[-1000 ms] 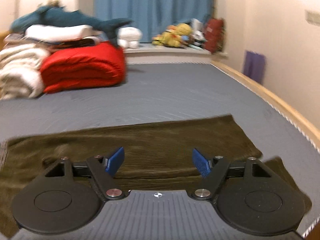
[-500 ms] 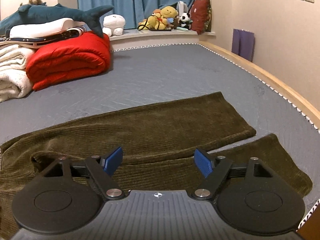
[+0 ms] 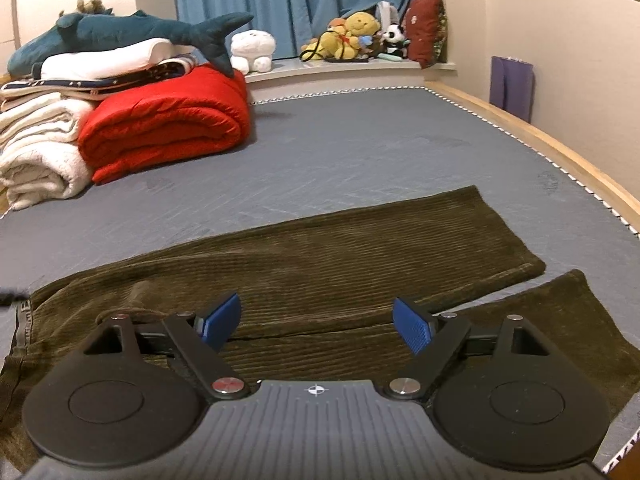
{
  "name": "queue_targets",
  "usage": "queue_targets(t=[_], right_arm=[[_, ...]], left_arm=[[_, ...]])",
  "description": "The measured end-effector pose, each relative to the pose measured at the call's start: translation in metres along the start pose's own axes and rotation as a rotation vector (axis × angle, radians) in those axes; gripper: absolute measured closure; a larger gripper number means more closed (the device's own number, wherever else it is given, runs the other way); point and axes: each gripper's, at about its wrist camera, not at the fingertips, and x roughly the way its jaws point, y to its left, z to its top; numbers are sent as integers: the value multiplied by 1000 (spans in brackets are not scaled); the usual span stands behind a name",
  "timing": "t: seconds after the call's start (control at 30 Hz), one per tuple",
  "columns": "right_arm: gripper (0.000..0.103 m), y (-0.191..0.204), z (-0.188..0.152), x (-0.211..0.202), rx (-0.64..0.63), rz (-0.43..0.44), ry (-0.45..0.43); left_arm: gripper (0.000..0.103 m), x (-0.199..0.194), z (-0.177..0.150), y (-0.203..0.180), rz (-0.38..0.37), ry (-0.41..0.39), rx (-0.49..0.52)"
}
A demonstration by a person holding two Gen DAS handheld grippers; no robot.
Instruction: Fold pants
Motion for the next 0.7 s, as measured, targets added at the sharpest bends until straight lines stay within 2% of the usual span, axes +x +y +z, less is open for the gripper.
queue_targets(t=[0.07,0.13,0.17,0.27,0.33,0.37,0.4,0.43,0.47,0.57,0.7], right_arm=[[18,5,-2,4,-24,3,11],[18,9,-3,8,-54,7,17],[18,10,-3,10,-69,4,17],[18,12,-2,13,-97,-1,19],[18,12,-1,14,-101,-1,20],[18,11,0,15,-99,-1,22],[18,10,1,15,-95,-1,23],[18,9,1,14,-90,-2,22],[18,7,2,14,-83,-2,19],[18,3,5,12,-59,-10,12],[18,-5,9,9,4,-18,1]], left_arm=[[61,33,1,4,48,4,25],[61,66,0,6,61,36,59],[58,81,1,8,53,51,84],[32,104,1,10,26,82,153],[32,115,3,15,-50,123,153],[38,118,0,19,-80,137,147],[60,119,2,21,-116,153,143],[75,119,5,23,-162,170,139],[87,114,8,20,-178,175,167],[92,83,8,1,-126,107,311],[93,18,6,-10,-108,-4,347]])
